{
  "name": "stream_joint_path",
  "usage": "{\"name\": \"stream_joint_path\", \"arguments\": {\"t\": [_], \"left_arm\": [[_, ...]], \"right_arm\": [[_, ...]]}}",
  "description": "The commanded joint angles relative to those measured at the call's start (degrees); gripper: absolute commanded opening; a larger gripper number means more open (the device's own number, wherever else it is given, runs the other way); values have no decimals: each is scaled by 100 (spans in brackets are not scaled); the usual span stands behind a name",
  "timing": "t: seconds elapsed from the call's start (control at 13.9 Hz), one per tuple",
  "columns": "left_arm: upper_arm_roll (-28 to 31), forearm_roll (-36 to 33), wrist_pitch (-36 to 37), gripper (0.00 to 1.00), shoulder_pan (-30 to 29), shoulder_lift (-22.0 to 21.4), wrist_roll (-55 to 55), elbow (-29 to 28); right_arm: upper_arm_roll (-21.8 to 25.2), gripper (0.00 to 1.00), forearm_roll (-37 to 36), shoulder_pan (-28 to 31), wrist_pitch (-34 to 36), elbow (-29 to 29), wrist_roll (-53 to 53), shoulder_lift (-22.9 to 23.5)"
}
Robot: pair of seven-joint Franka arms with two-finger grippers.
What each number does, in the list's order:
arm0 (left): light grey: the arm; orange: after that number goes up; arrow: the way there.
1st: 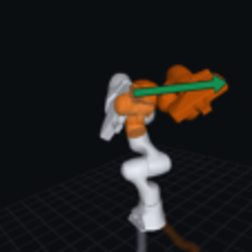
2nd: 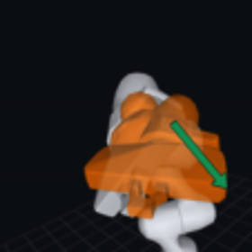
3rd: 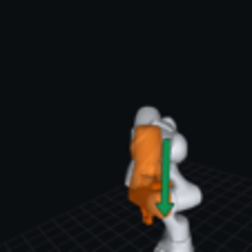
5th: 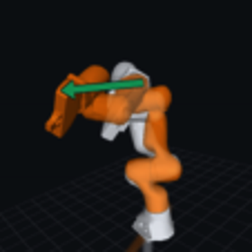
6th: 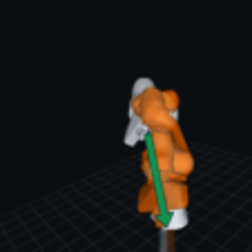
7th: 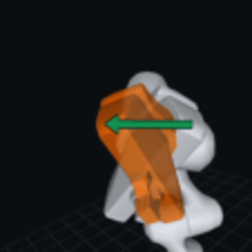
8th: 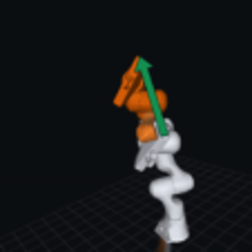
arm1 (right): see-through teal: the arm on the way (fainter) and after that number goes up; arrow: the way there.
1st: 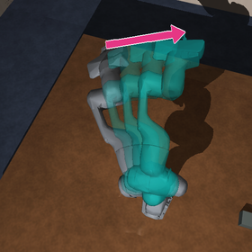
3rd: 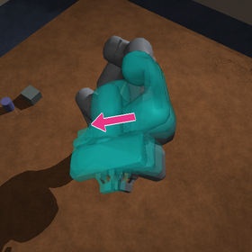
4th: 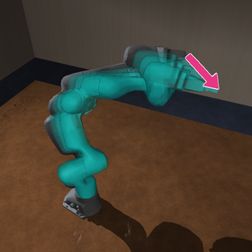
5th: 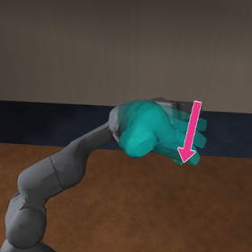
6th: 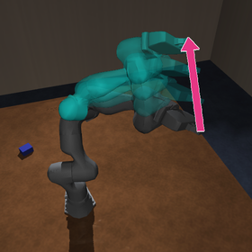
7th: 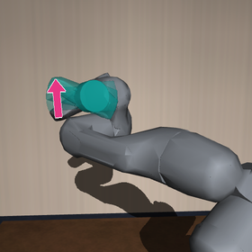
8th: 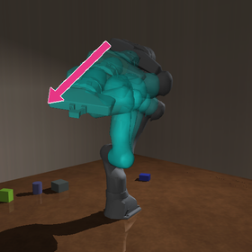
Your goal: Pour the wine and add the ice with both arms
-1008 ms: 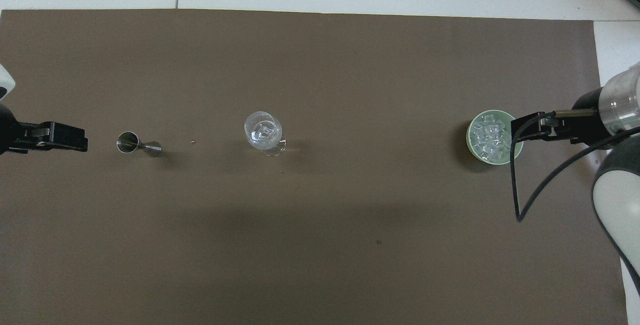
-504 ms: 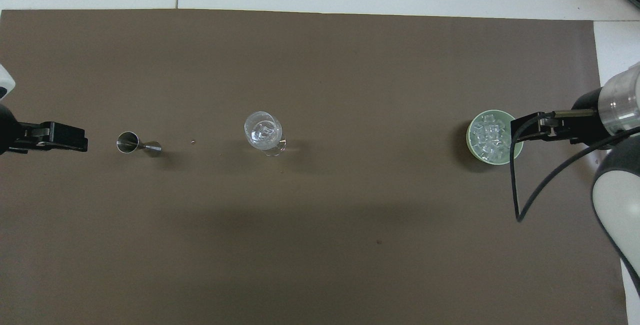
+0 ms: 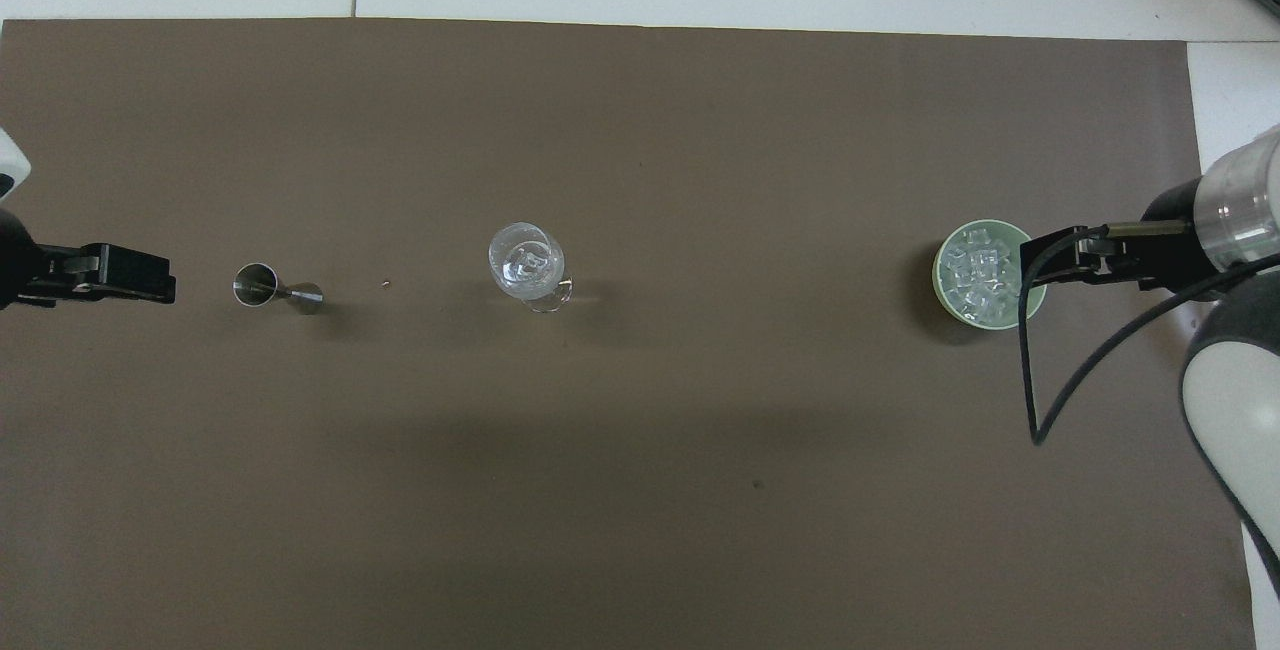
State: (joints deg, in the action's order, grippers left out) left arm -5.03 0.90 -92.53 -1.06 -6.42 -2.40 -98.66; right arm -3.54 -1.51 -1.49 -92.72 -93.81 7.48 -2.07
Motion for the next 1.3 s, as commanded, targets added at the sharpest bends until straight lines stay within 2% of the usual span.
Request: {"name": "stream_joint_path", "arguments": {"t": [0.0,0.36,0.79,1.22], "left_arm": [[-7,-72,33,100,-34,-132,46,-119],[-7,-72,33,100,-34,-132,46,-119],[-7,-72,33,100,-34,-132,46,-119],[-7,-72,33,100,-34,-132,46,-119]], "right_arm": [[-24,100,2,69,-150,-164,-63,-128],[-15,100,-7,78,-299,-85,-63,-84],[-15,100,-104,113,184,495,-72,127],[-15,100,-25,96,184,390,-72,101]]}}
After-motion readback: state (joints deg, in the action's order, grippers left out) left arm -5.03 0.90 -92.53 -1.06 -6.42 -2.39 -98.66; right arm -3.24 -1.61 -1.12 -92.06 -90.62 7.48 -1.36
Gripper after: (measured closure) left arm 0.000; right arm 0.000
